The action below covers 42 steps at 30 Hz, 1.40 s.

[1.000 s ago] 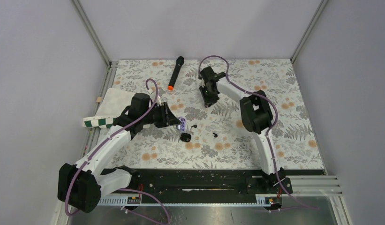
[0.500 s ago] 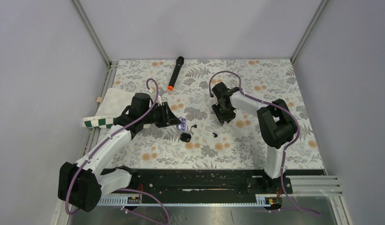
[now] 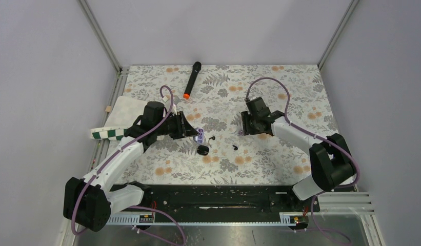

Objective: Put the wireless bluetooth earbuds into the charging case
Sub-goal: Place the right earbud at the center of the board.

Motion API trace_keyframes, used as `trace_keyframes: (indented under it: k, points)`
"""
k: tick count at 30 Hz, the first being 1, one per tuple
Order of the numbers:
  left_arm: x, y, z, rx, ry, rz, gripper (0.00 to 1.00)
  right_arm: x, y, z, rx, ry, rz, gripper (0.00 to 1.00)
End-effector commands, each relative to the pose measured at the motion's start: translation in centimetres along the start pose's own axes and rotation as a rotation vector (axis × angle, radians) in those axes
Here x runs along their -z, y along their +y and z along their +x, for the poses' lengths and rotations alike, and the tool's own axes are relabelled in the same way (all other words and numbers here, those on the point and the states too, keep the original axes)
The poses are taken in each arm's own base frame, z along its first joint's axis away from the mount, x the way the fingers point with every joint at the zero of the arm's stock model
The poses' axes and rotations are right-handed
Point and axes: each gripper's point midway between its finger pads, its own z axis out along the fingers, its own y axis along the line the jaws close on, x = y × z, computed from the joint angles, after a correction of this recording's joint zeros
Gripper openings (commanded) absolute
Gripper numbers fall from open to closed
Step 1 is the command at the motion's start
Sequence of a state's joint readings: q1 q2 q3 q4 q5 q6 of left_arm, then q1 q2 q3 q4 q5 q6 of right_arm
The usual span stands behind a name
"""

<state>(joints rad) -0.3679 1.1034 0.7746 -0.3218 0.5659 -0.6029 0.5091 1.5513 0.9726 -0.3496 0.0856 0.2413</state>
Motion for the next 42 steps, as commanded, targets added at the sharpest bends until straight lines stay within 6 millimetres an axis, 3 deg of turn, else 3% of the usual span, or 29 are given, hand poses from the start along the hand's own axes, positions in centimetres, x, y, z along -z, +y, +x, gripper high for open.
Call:
trace_keyframes:
  k: [1,5,9,12,19,21,22,23,25,29,32,42]
  points:
    - [0.3,-0.8,-1.0,-0.029,-0.043,0.03,0.0,0.2,0.8,-2.6,-0.135,-0.124,-0.024,0.51]
    - [0.3,-0.8,-0.9,-0.025,-0.044,0.032,0.0,-0.5,1.6,-3.1,-0.207,-0.025,-0.011,0.5]
    - [0.7,-1.0,-0.9,-0.025,-0.056,0.033,0.0,-2.1,2.1,-2.5,-0.233,0.07,0.011,0.37]
    - [0.9,-0.8,-0.6,-0.025,-0.057,0.027,0.0,-2.4,1.9,-2.5,-0.26,0.075,0.032,0.38]
    - [0.3,-0.4,-0.3,-0.009,-0.035,0.027,0.0,-3.7,-0.4,-2.9,-0.416,0.044,0.224,0.54]
    - [0.3,-0.4,-0.4,-0.009,-0.039,0.026,0.0,-4.4,-0.3,-3.2,-0.44,0.041,0.232,0.71]
    - [0.3,-0.4,-0.4,-0.01,-0.04,0.026,0.0,-4.9,-0.3,-3.1,-0.444,0.046,0.241,0.93]
    - [0.3,-0.4,-0.3,-0.008,-0.039,0.026,0.0,-5.2,-0.3,-3.2,-0.45,0.044,0.253,0.96]
    - [0.3,-0.4,-0.4,-0.009,-0.039,0.025,0.0,-5.7,-0.5,-3.1,-0.45,0.046,0.281,0.94]
    - [0.3,-0.4,-0.4,-0.012,-0.041,0.025,0.0,-5.7,-2.0,-2.4,-0.434,0.043,0.403,0.76]
    - [0.3,-0.4,-0.4,-0.013,-0.042,0.024,0.0,-5.4,-2.6,-1.7,-0.411,0.046,0.432,0.69]
    - [-0.3,-0.2,-0.4,0.0,-0.03,0.031,0.0,-4.2,-0.4,2.0,-0.319,0.088,0.349,0.66]
